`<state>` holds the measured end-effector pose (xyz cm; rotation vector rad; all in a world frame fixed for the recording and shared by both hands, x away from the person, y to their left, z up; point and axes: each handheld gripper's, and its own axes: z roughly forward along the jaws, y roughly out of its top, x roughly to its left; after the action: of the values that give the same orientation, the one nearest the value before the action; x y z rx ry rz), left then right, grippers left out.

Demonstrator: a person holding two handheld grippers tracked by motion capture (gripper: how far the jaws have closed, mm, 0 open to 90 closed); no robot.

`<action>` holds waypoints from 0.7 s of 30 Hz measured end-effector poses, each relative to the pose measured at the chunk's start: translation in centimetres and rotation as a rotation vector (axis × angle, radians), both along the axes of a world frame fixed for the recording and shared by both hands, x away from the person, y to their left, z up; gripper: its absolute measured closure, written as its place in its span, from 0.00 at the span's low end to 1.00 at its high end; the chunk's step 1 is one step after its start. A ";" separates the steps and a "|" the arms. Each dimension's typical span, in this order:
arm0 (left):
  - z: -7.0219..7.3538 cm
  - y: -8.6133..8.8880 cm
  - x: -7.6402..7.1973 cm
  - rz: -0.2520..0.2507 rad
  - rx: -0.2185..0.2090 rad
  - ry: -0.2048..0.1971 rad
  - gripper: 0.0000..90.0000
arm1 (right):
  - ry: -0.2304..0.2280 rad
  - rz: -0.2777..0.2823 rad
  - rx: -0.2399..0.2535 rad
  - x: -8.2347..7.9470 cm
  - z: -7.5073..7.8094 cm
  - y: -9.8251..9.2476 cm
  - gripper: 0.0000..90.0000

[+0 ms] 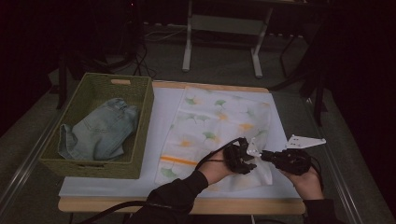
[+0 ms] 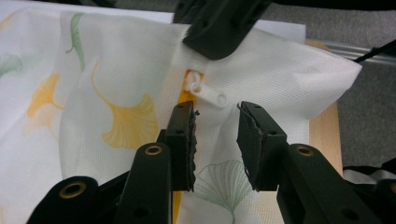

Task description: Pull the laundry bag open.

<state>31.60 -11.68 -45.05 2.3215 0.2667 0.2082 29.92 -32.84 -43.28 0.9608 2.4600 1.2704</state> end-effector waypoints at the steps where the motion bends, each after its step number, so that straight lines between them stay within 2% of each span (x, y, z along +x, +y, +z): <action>1: 0.0 0.0 0.0 0.001 0.001 0.004 0.74 | 0.000 0.000 0.000 0.0 0.0 0.0 0.94; 4: 0.0 -0.2 0.0 0.002 -0.006 0.016 0.74 | 0.000 0.004 0.005 0.0 0.0 0.1 0.94; 15: -0.5 -0.8 0.0 0.054 0.003 -0.010 0.74 | 0.006 0.016 -0.004 -0.1 -0.1 0.6 0.94; 21: -0.6 -0.7 0.1 0.093 0.008 -0.030 0.91 | 0.011 0.022 -0.001 -0.1 -0.2 0.6 0.94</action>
<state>31.68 -12.41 -45.70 2.3142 0.3596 0.2907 29.80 -32.20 -43.47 0.9459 2.4863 1.2737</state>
